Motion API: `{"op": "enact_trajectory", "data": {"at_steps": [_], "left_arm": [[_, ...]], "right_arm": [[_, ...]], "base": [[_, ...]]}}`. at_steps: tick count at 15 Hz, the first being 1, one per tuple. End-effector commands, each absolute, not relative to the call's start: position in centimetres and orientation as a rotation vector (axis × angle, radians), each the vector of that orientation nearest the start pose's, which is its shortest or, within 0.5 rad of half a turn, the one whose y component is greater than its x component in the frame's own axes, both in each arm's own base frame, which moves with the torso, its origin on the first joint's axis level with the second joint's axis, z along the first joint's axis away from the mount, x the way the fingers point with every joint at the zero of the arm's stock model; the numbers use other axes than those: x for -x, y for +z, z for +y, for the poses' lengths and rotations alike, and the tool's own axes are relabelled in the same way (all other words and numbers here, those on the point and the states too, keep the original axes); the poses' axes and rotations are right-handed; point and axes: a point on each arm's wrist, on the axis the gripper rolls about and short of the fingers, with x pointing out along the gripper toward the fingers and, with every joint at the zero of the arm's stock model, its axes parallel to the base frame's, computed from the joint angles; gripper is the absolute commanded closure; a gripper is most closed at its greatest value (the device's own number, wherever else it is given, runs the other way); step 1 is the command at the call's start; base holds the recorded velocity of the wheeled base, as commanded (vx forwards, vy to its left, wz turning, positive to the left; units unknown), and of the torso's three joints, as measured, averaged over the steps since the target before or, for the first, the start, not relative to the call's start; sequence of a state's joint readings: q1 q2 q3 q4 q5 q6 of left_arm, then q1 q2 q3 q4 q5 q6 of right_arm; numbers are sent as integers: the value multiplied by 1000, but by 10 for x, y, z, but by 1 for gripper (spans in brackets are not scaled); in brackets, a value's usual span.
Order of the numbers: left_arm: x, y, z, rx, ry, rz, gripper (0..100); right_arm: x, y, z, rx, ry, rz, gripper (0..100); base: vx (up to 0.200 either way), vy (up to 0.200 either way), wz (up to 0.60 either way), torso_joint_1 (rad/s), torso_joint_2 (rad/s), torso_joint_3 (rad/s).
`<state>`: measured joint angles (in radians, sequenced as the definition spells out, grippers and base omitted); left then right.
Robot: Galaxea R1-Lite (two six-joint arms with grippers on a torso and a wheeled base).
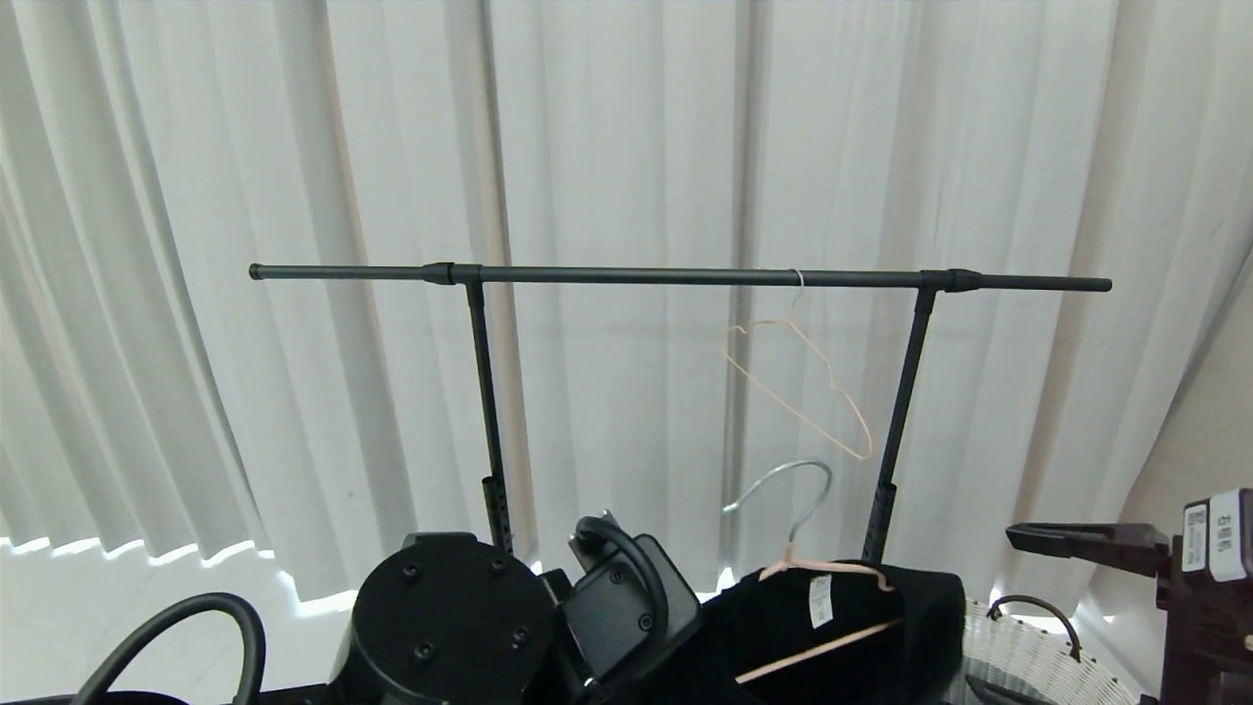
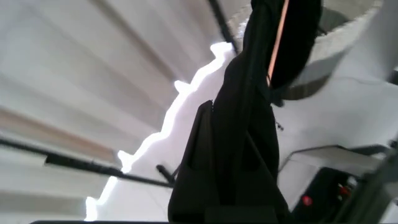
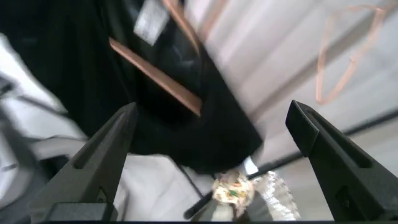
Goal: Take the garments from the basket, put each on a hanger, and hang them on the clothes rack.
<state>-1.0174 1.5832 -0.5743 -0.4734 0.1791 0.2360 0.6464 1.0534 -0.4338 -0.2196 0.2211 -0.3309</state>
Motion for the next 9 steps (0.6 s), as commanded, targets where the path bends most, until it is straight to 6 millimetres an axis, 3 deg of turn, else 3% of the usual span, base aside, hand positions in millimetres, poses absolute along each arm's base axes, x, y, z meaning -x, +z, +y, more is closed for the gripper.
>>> {"op": "enact_trajectory", "data": {"at_steps": [1,5,9], "left_arm": [[-131,141,-211,-521,-934,354,100],[-116,141,-221,-516,-1094,341,100],[-100,150,-233,-511,-1172,292,100]], "right_arm": [[-103,200,85,386,969,227,0],[-94,207,88,442,1150,287,0],[-88,195,98,475,1272,415,0]], "base": [[0,0,0,0,0,0],[0,0,0,0,0,0],[0,0,0,0,0,0]]}}
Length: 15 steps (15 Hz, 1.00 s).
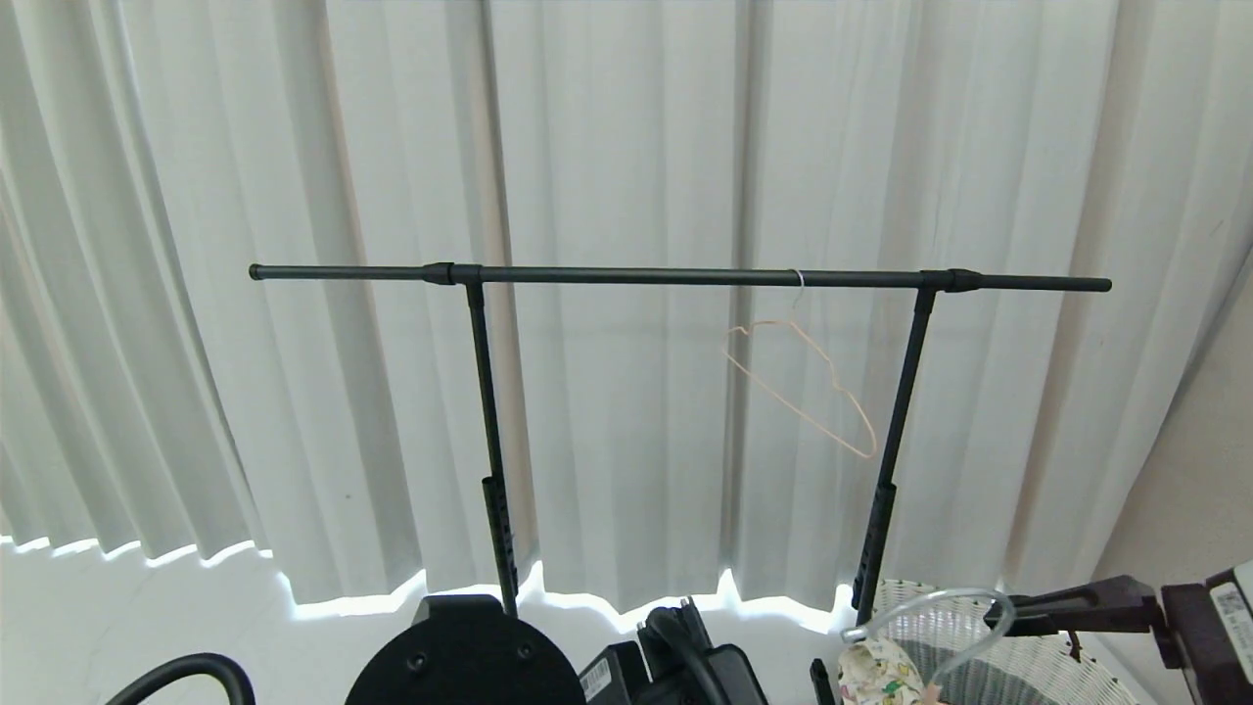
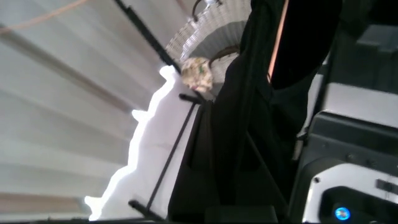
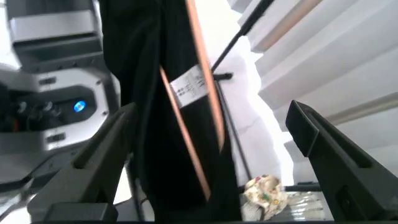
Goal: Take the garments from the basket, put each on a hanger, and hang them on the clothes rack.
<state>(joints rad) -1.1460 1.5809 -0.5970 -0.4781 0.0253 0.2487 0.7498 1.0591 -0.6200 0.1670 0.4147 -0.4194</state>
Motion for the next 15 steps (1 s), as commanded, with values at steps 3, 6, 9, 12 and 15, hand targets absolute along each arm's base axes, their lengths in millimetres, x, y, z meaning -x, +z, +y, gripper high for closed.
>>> {"op": "enact_trajectory", "data": {"at_steps": [3,6,9,12,15], "left_arm": [[-95,154,-237,-521,-1197,261,100],[-95,156,-237,-538,-1199,240,100],[-96,163,-241,-522,-1196,215,100],[-96,165,-242,-519,-1198,206,100],[-96,165,-242,-520,-1198,207,100]], "right_arm": [[-90,185,98,477,1269,467,0],[-85,179,92,474,1252,482,0],[-84,174,87,471,1231,496,0],[-85,174,86,469,1222,497,100],[-87,174,84,463,1195,499,100]], "base": [[0,0,0,0,0,0],[0,0,0,0,0,0],[0,0,0,0,0,0],[0,0,0,0,0,0],[0,0,0,0,0,0]]}}
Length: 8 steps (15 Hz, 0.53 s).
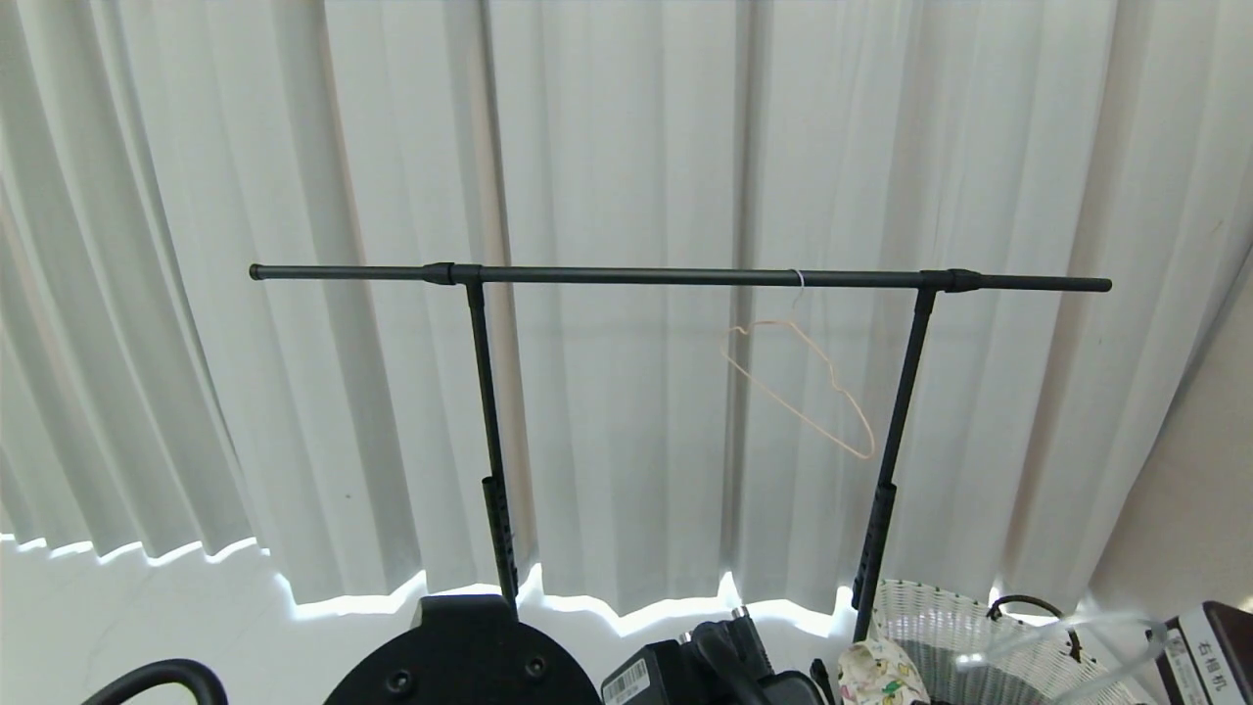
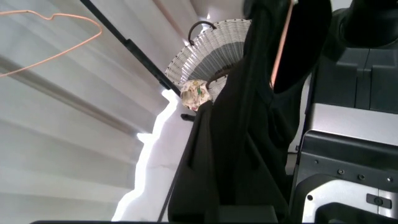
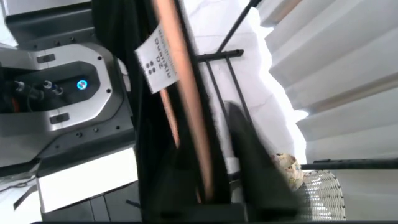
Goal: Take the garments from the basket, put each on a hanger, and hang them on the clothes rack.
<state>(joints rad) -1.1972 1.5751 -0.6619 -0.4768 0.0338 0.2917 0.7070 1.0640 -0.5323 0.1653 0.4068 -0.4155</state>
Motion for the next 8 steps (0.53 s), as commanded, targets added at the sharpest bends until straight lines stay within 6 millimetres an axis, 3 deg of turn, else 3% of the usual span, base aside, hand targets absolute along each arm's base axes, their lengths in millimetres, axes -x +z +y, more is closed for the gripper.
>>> {"op": "enact_trajectory", "data": {"at_steps": [1,8], "left_arm": [[-96,165,-242,-520,-1198,207,100],[-97,163,-242,-536,-1135,212,100]], "right_arm": [[-88,174,83,461,1185,498,100],[-87,180,80,450,1163,436,100]], "base": [[0,0,0,0,0,0],[0,0,0,0,0,0]]}}
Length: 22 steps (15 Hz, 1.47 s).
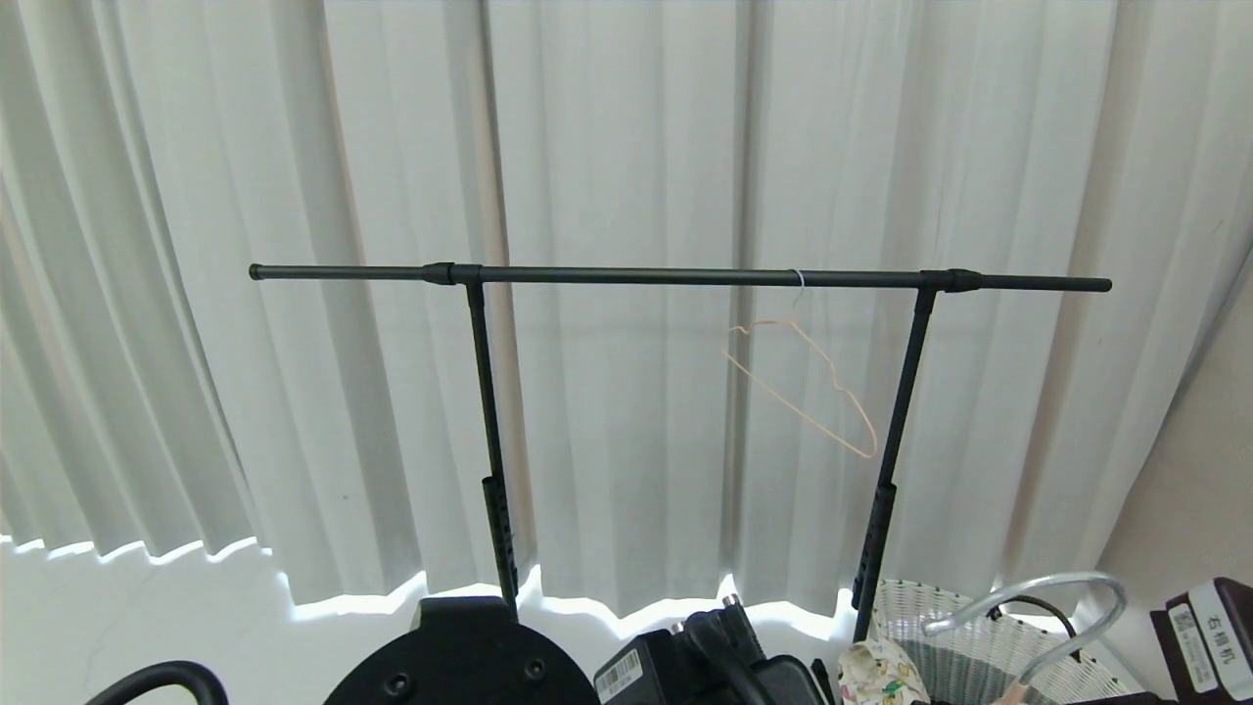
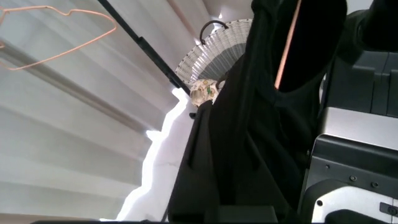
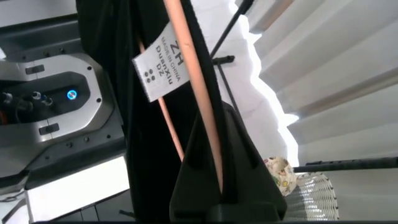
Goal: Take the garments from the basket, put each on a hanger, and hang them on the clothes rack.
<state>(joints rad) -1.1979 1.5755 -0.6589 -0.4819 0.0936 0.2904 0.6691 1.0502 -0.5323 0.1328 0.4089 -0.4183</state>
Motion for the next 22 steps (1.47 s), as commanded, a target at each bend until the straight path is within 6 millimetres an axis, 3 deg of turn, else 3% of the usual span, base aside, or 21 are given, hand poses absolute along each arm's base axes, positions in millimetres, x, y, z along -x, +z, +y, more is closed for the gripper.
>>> {"op": "enact_trajectory", "data": {"at_steps": [1,11,13,19,22], "left_arm": [[-97,164,-241,-534,-1133,211,0],[-99,162,-231,-536,-1074,222,0],[-100,160,-215,-535,-1041,233,0],[-107,133,-128,-531,-787,354,0],[-112,124,-127,-536,-791,403,0]], "right_arm": [[-85,181,78,449,1161,425,100],[-84,186,66,428,1073,398,100],[-86,185,62,419,1035,406,100],[-91,183,58,406,978,425,100],[-91,185,59,423,997,398,100]], "base": [[0,0,0,0,0,0],[0,0,0,0,0,0],[0,0,0,0,0,0],[0,0,0,0,0,0],[0,0,0,0,0,0]]}}
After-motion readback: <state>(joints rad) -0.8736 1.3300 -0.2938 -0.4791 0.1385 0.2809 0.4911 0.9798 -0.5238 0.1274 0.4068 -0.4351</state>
